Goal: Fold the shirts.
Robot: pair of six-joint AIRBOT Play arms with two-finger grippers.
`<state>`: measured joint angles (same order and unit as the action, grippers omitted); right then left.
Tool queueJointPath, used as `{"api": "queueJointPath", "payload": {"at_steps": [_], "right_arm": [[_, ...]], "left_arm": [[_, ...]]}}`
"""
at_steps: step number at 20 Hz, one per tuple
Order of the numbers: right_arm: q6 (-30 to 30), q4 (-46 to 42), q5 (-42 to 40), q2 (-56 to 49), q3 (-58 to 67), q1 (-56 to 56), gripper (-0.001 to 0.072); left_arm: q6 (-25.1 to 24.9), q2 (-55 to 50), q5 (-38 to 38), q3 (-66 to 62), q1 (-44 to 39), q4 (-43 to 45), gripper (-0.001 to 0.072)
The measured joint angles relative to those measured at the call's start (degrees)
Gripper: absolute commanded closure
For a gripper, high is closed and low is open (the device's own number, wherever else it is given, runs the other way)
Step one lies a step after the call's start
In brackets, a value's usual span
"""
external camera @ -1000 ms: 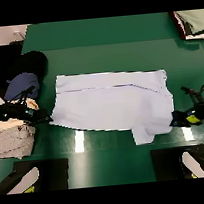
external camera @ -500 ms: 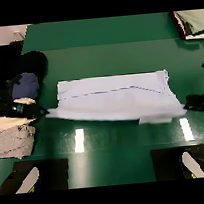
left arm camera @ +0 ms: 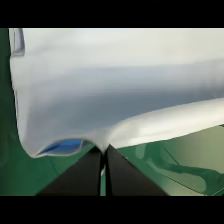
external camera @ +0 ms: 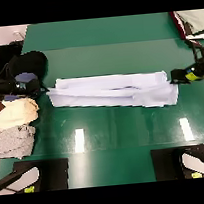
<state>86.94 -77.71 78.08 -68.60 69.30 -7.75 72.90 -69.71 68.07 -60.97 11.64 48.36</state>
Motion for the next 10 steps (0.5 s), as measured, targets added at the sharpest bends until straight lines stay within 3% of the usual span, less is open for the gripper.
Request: {"api": "queueJointPath", "payload": {"at_steps": [3,4,5,6,10], "right_arm": [[0.2,0.1,-2.3,-6.5,5.0,0.5,0.0683],[0.6,0.2,-3.1,-8.5,6.5,0.6,0.0482],[1.0,0.5,-4.1,-10.4,8.1,0.6,0.0232],[1.3,1.8,-5.2,-12.2,9.6,0.6,0.0209],[2.2,10.8,-7.3,-15.9,13.7,-0.6,0.0209]], "left_arm": [[-0.5,-7.4,-1.7,-5.0,-0.1,-1.2,0.0683],[-0.7,-9.6,-2.4,-6.5,-0.1,-1.8,0.0528],[-0.9,-11.8,-3.5,-8.0,-0.1,-2.6,0.0163],[-1.0,-13.6,-4.5,-9.3,0.0,-3.5,0.0088],[-1.2,-17.4,-7.5,-12.3,0.0,-5.6,0.0105]]}}
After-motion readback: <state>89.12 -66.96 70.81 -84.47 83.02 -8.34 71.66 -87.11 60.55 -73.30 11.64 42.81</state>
